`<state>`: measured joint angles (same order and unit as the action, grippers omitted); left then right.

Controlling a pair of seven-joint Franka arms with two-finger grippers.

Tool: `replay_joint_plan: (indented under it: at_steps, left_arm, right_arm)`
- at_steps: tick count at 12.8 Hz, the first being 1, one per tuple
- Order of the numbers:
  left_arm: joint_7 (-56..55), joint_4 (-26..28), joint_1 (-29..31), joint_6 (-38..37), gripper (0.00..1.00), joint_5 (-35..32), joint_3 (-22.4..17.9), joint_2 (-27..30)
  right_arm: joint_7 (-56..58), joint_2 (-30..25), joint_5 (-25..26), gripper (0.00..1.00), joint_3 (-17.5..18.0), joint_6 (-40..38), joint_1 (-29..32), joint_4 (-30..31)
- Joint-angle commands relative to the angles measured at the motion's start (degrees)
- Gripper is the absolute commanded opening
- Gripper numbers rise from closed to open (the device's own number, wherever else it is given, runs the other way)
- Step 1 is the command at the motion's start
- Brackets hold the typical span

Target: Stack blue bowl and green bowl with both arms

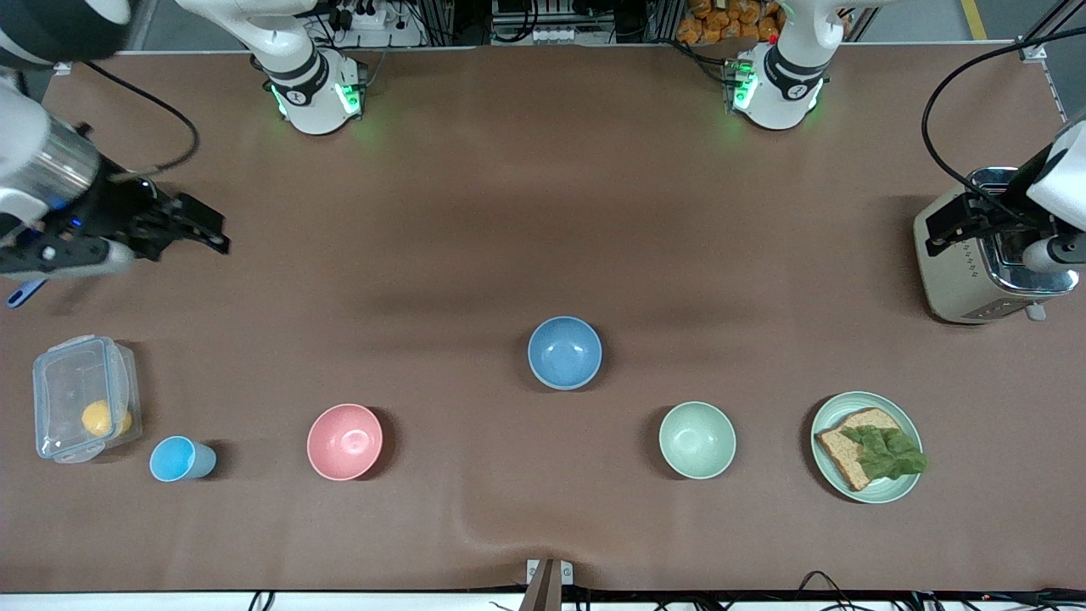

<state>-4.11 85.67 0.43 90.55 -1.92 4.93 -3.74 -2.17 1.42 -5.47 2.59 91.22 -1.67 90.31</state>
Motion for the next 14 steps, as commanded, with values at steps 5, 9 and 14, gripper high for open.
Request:
replay_joint_plan:
  at_steps: [5,9,14]
  left_arm:
    - [-2.2,0.4,-1.0,-4.2,1.0,2.5,-0.4,2.3]
    - [-2.3,0.5,-1.0,-5.4,1.0,2.3,0.3,2.6]
    - [-2.1,0.3,-0.7,-5.4,1.0,1.7,0.2,2.5]
  right_arm:
    - [2.3,-2.1,3.8,1.0,-9.1,-3.6,-2.1,1.5]
    - [3.6,-2.0,4.7,1.0,-9.6,-4.0,-1.3,1.4]
    - [3.6,-1.9,4.7,1.0,-9.8,-3.6,-1.3,1.4]
